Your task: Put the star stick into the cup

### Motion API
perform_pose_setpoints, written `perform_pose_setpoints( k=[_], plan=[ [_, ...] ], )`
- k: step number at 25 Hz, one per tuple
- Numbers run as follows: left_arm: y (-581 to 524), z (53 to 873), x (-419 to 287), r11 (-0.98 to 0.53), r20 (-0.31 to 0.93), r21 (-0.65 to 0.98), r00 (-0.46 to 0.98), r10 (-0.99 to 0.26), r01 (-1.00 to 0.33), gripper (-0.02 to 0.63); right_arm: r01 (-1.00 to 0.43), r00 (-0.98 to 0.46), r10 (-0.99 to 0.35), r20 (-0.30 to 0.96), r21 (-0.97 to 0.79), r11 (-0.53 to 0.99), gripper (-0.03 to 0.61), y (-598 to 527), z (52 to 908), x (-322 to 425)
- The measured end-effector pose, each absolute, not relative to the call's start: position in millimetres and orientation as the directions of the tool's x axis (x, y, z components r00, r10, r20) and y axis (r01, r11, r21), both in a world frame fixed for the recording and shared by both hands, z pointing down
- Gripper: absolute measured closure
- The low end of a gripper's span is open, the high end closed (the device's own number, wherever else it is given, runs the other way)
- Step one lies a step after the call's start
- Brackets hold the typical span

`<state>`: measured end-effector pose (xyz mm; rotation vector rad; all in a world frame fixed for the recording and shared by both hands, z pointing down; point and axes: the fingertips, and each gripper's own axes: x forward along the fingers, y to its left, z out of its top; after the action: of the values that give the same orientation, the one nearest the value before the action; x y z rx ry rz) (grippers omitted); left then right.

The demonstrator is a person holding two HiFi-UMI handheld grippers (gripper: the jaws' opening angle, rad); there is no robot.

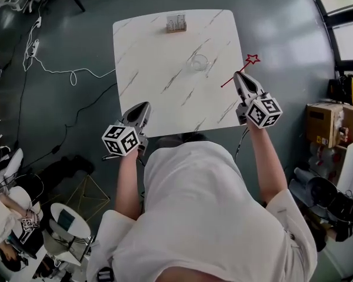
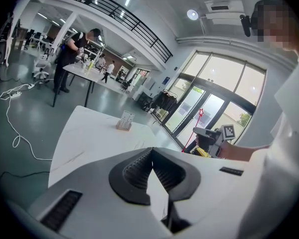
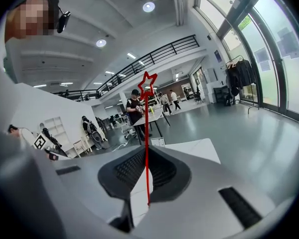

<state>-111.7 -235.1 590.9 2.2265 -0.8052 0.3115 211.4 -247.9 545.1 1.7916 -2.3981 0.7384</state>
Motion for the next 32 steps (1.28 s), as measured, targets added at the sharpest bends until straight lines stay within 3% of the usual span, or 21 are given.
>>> perform_pose_setpoints(
  k=[32],
  plan=[
    [-264.6, 666.9, -85.8, -0.533, 0.514, 0.634, 0.82, -0.251, -0.56, 0.6, -0.926, -0.282, -0.856, 0.433, -0.357, 0.124, 0.546, -362.3, 644.7, 183.5]
  ],
)
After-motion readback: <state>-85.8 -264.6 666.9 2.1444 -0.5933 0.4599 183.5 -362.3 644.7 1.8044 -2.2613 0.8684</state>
